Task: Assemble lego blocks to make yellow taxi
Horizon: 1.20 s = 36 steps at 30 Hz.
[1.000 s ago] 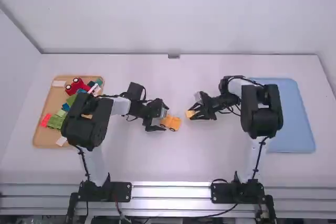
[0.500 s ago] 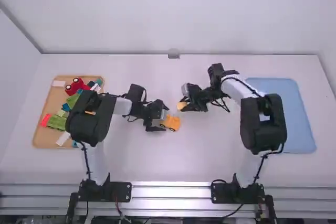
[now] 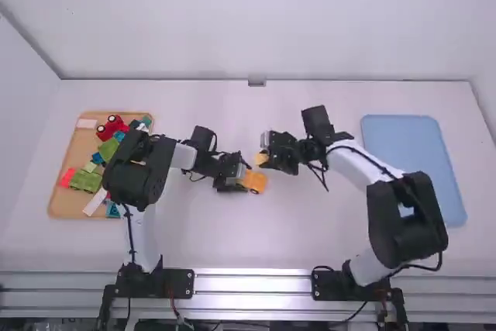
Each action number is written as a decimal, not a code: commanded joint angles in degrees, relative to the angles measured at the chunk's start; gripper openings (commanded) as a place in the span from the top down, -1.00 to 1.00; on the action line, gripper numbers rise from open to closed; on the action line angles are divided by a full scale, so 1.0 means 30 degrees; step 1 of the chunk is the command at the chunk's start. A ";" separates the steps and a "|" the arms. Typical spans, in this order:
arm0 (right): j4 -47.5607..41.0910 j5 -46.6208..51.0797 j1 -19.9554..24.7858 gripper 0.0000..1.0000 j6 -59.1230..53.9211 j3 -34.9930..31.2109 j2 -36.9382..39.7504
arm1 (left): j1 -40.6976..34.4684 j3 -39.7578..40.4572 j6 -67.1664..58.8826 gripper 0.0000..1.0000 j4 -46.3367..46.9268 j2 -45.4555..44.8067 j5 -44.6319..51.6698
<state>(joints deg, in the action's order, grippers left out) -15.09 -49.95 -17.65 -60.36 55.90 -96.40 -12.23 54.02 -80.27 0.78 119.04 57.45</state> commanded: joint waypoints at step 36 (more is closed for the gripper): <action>0.6441 -0.0036 0.0386 0.83 0.3475 -0.4801 -0.1173 | -0.1166 -0.7140 1.4979 -0.39 -1.6327 0.0284 -0.1953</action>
<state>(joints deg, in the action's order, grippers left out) 3.99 -49.30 -16.80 -47.99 41.93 -97.91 -16.01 33.32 -38.48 -48.66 119.04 52.45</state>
